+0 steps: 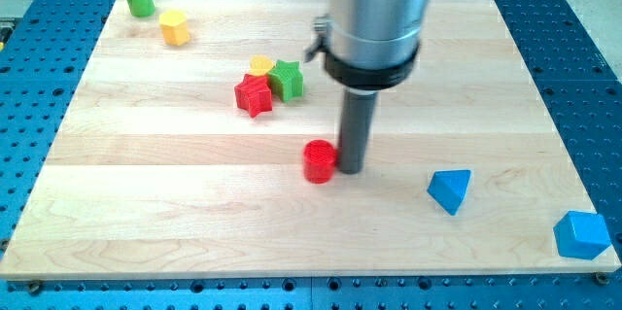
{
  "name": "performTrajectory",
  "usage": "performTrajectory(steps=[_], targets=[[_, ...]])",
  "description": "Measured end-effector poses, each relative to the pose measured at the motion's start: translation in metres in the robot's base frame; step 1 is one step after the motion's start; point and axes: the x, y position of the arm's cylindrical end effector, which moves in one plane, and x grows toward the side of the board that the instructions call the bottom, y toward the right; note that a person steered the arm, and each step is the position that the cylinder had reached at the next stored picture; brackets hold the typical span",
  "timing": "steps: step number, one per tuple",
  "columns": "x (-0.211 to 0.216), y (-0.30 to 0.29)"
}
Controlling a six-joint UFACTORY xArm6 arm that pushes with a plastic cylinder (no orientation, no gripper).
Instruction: Push the red circle into the red star
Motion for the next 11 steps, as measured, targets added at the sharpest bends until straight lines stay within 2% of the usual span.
performTrajectory(steps=[2,3,4,6,7,8,10,11], targets=[[0.005,-0.116],[0.029,-0.064],[0.045,-0.070],[0.030,-0.185],[0.013,-0.204],[-0.022,-0.182],[-0.005,-0.159],[-0.028,-0.143]])
